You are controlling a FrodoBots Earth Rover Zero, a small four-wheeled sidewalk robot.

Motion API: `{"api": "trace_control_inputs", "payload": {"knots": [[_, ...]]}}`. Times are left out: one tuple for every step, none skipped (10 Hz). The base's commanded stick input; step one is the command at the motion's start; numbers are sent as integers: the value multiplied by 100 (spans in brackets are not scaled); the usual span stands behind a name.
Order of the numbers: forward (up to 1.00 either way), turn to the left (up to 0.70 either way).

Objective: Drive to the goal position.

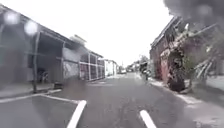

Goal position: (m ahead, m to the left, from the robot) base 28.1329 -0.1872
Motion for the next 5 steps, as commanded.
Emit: {"api": "trace_control_inputs", "payload": {"knots": [[100, -37], [100, -38], [100, -11], [100, 4], [100, 0]]}}
